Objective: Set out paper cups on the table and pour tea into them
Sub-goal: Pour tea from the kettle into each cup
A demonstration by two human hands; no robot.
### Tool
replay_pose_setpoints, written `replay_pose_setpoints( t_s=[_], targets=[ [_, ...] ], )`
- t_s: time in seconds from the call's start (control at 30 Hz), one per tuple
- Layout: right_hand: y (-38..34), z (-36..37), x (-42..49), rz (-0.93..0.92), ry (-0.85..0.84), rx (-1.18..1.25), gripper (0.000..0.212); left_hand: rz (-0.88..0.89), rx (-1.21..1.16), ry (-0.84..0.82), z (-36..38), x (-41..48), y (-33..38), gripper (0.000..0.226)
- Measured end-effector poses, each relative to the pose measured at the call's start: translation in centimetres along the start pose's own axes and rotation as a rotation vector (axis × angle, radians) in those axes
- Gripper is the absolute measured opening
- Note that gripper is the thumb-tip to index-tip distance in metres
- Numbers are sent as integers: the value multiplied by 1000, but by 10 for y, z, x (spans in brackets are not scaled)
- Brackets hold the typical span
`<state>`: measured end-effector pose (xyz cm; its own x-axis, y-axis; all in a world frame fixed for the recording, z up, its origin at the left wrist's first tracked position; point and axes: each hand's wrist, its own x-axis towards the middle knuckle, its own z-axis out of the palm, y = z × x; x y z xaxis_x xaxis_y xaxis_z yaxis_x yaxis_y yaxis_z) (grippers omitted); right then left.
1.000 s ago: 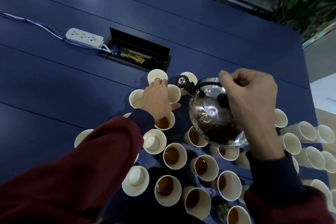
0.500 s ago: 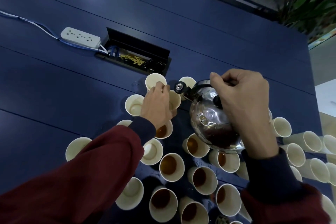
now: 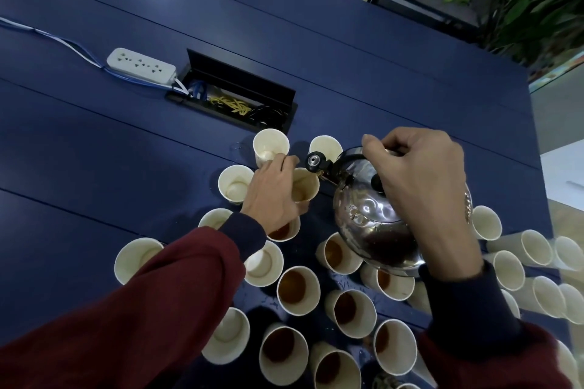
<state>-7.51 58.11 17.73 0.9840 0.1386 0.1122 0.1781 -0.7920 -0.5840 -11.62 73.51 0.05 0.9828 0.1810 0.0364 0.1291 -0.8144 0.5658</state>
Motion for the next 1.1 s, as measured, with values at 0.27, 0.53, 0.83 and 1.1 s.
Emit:
replay_pose_setpoints(
  t_s=[0.27, 0.53, 0.83, 1.1],
  targets=[
    [1, 0, -3, 18, -9, 1, 34, 0, 7, -3, -3, -2, -1, 72],
    [6, 1, -4, 7, 1, 47, 38, 9, 41, 8, -3, -3, -1, 71],
    [20, -12, 8, 56, 87, 352, 47, 1, 1, 133, -6, 11, 3, 59],
    [31, -22, 35, 38, 83, 334, 48, 65, 182, -21, -7, 67, 19, 75]
  ],
)
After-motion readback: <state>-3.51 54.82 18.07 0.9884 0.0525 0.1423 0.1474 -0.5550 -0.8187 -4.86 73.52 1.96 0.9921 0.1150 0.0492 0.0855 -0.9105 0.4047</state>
